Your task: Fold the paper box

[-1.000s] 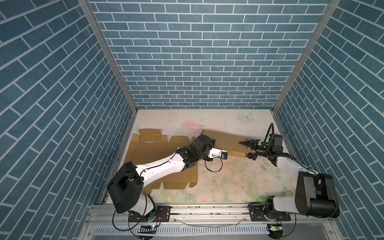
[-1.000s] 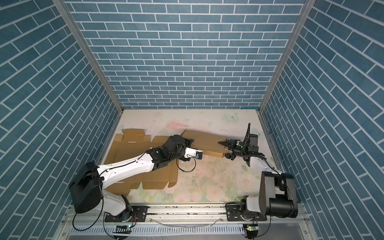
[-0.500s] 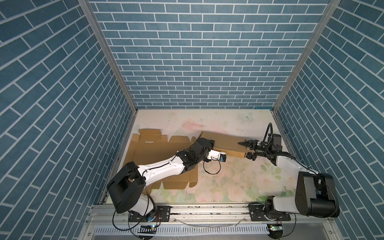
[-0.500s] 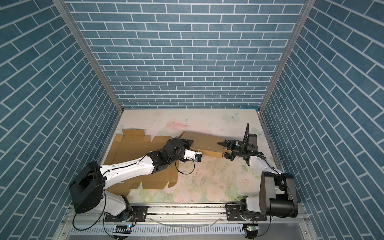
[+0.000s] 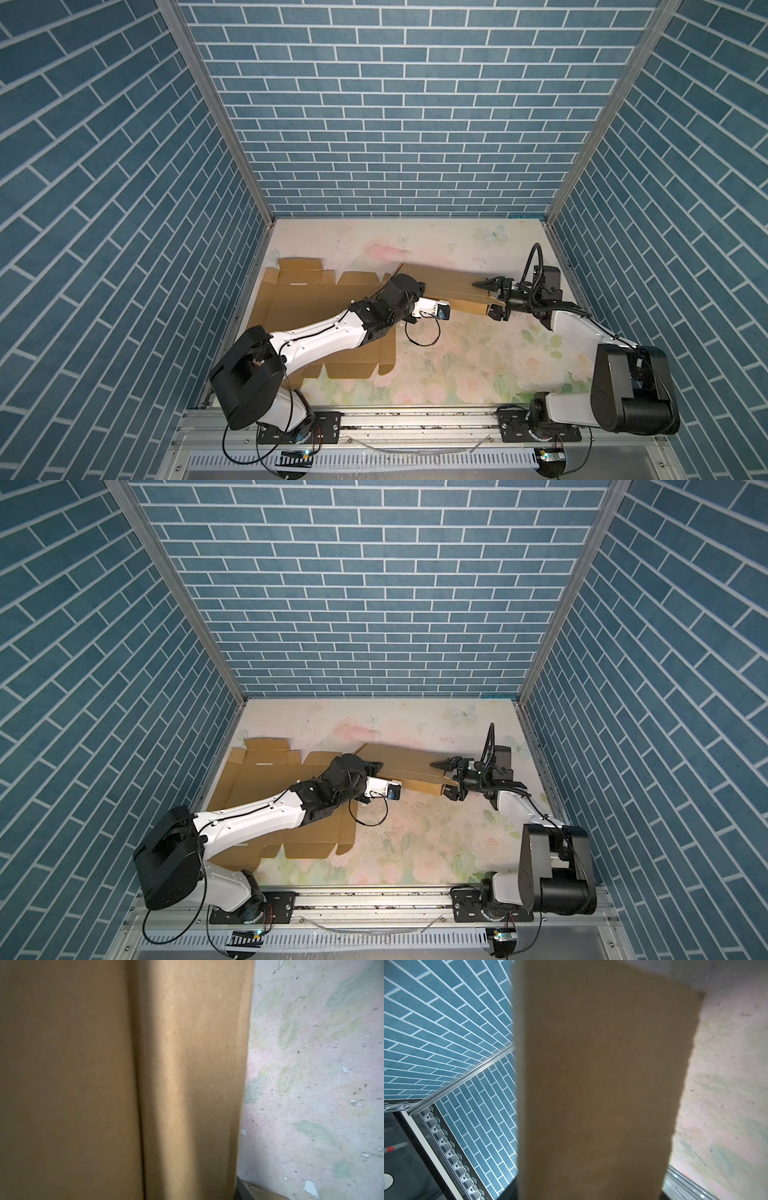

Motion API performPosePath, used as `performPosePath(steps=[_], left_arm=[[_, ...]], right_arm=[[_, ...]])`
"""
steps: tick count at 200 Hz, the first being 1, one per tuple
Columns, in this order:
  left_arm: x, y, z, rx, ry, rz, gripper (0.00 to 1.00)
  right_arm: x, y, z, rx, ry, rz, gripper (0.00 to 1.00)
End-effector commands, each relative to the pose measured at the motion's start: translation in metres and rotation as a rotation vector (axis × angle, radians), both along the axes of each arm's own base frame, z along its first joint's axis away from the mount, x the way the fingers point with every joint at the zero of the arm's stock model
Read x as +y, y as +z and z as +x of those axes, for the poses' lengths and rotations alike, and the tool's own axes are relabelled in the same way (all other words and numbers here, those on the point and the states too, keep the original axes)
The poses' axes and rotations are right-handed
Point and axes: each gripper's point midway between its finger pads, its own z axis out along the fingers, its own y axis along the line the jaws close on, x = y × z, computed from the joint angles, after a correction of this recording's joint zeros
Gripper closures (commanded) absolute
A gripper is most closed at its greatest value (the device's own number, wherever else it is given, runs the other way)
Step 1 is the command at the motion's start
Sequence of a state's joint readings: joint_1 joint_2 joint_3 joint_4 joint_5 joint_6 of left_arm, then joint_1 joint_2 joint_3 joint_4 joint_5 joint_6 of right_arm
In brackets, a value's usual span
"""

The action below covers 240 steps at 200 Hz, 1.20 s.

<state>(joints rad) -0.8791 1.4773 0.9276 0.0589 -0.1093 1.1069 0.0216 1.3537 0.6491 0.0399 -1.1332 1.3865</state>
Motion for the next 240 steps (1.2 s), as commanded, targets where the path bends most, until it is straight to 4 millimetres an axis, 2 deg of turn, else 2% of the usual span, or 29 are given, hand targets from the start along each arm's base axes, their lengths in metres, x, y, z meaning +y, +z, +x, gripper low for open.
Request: performPosePath(steps=[1, 36, 76, 95, 111, 136, 159, 178, 215, 240], left_arm=[[0.01, 0.006, 0.002, 0.062, 0.054, -0.003, 0.5], [0.026, 0.009, 0.004, 0.172, 0.124, 0.02, 0.5], [0.035, 0.028, 0.0, 0.395, 0.179, 0.023, 0.5], [0.031, 0.034, -0.006, 0.5, 0.179, 0.048, 0.5], [0.03, 0.036, -0.014, 0.596, 0.188, 0.092, 0.5], [0.034, 0.034, -0.025, 0.744, 0.222, 0.145, 0.49], [0.027, 0.03, -0.026, 0.826, 0.213, 0.134, 0.49], [0.017, 0.023, -0.025, 0.88, 0.192, 0.154, 0.49], [0.007, -0.005, -0.019, 0.967, 0.183, 0.214, 0.49], [0.008, -0.019, -0.011, 0.96, 0.2, 0.248, 0.5]], right_arm=[[0.0, 0.024, 0.001, -0.098, 0.024, 0.016, 0.31], [-0.017, 0.043, 0.009, -0.155, -0.025, 0.002, 0.28], [-0.05, 0.057, 0.021, -0.239, -0.11, -0.085, 0.28], [-0.071, 0.061, 0.021, -0.305, -0.142, -0.242, 0.29], [-0.083, 0.07, 0.016, -0.434, -0.117, -0.437, 0.28], [-0.093, 0.082, 0.002, -0.651, -0.084, -0.641, 0.28], [-0.092, 0.083, -0.017, -0.81, -0.076, -0.726, 0.28], [-0.078, 0.078, -0.027, -0.852, -0.024, -0.702, 0.27], [-0.051, 0.075, -0.016, -0.884, 0.035, -0.655, 0.23], [-0.037, 0.062, -0.011, -0.847, 0.111, -0.637, 0.24]])
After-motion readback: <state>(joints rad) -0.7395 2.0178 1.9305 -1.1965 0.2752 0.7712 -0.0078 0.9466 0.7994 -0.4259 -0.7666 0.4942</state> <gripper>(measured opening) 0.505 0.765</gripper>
